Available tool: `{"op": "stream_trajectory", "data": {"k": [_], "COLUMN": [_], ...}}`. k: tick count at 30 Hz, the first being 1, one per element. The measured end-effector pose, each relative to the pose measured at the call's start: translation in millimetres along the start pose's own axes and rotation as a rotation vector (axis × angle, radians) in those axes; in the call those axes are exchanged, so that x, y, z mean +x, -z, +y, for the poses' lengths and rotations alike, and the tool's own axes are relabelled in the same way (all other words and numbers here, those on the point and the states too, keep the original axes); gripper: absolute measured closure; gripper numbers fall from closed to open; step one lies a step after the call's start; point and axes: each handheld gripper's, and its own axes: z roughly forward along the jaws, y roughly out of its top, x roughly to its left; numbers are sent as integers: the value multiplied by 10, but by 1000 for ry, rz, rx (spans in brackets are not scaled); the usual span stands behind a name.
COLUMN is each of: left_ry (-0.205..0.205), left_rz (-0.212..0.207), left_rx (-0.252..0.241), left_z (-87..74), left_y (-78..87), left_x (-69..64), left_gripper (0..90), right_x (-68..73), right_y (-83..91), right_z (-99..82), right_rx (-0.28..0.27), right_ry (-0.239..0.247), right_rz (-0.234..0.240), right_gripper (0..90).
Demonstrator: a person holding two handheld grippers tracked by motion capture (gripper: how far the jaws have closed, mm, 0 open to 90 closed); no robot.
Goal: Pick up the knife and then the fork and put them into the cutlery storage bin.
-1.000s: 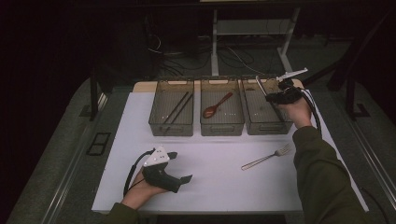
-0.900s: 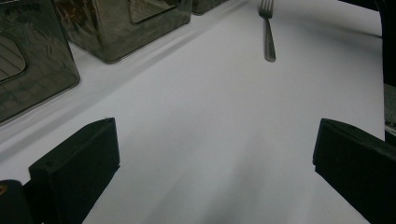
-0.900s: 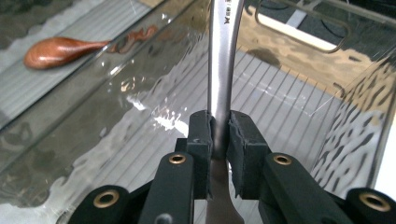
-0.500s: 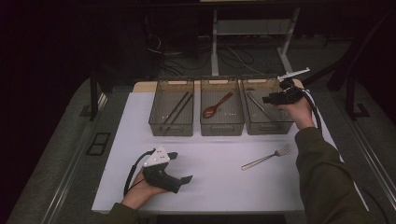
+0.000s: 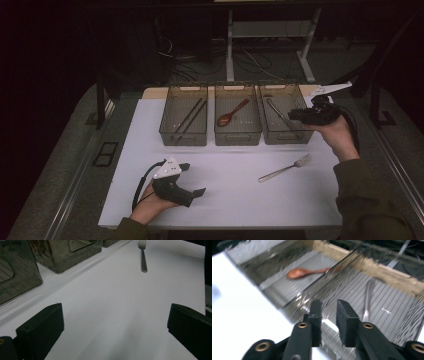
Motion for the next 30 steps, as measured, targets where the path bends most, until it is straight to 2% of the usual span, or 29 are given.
{"op": "stream_trajectory", "data": {"k": [7,12,21,24,26,30], "left_ry": [-1,-2,-4,-7,-5,-10], "left_rz": [1,2,3,3,3,2], "left_rx": [-5,-8,-3,-2,-3,0], "left_z": [-4,-1,-2,-7,-7,-8], "left_y": [2,9,4,0,2,1], "left_x": [-5,-9,-7,-2,-2,0], "left_gripper": [0,0,0,0,0,0], "right_x": [207,313,392,409,405,387], "right_y": [62,44,-90,-166,-218,-294], "right_z": [-284,-460,-678,-735,-780,-857], "right_rx": [61,95,175,231,259,312], "right_ry": [31,46,61,77,77,84], "right_rz": [33,50,52,34,42,26], "right_gripper": [880,888,889,890,890,890]}}
